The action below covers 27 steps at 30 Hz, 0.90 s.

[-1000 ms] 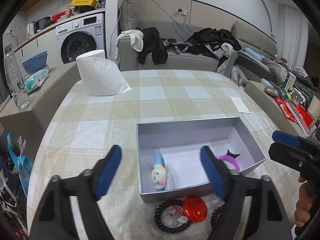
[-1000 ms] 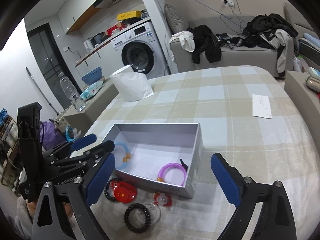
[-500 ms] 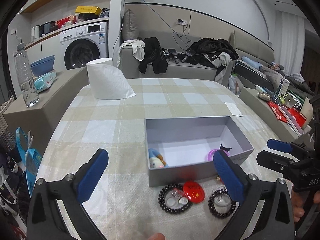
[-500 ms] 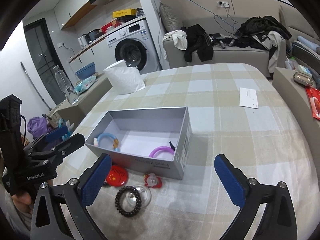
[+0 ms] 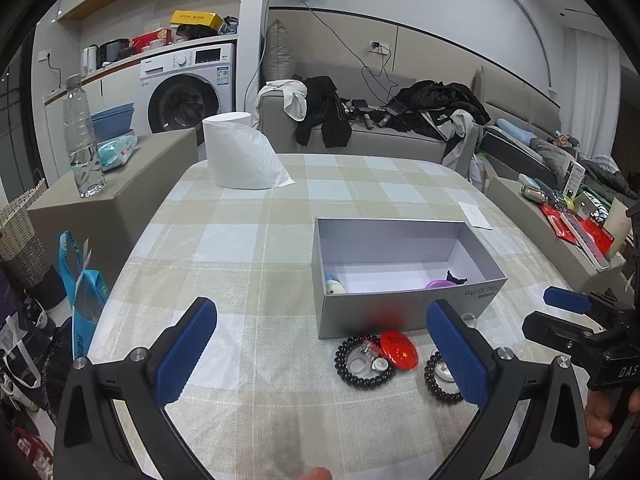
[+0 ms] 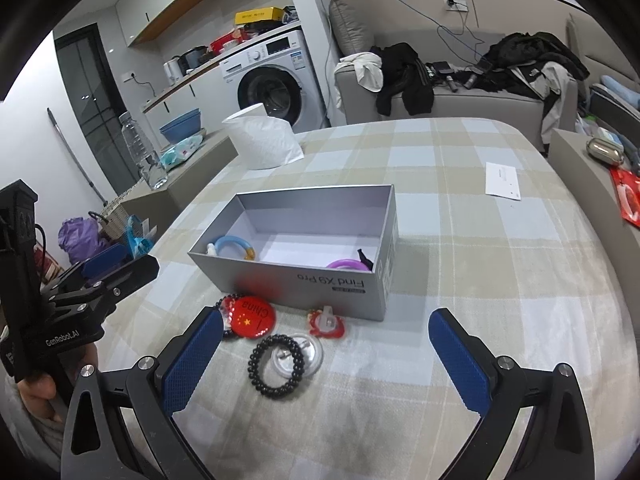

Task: Organize jewelry
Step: 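Release the light-blue bangle into the box with the left tool, then grasp a black bead bracelet with the right tool and lift it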

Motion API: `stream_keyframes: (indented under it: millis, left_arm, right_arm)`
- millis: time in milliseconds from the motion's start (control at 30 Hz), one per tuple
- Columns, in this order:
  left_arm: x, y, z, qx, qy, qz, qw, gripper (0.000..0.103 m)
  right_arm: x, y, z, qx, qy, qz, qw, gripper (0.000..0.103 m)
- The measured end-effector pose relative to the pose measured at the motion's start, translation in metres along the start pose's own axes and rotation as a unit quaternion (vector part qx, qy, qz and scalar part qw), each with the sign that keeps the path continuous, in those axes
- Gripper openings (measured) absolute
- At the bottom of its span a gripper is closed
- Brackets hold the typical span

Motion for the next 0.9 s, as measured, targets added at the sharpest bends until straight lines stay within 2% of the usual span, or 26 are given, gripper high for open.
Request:
stream_keyframes:
  millis: [367,767,900]
  left_arm:
    - [0.004,0.012,0.013,0.001,-0.008,-0.002,1.0,0.102]
    - [0.004,0.027,-0.003,0.032,0.003,-0.001,0.9995,0.102]
    - [0.003,0.031,-0.011,0.042,0.007,-0.002,0.9991,0.102]
  right_arm:
    - [0.008,0.015,0.017,-0.001,0.006,0.003,1.0,0.103]
    - [0.024,0.029,0.0,0.029,-0.011,0.022,0.999,0.103]
    - [0.031,0.038,-0.01,0.051,-0.05,0.019,0.997,0.083]
Point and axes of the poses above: each gripper's, at about its wrist camera, not at the fingertips, and z roughly against the way its jaws point, x to its left, y to its underside, the point moved 7 cm from there along -z, roughly the way its jaws point, and after that the axes turned 4 degrees about -x, right-handed, at the moved point
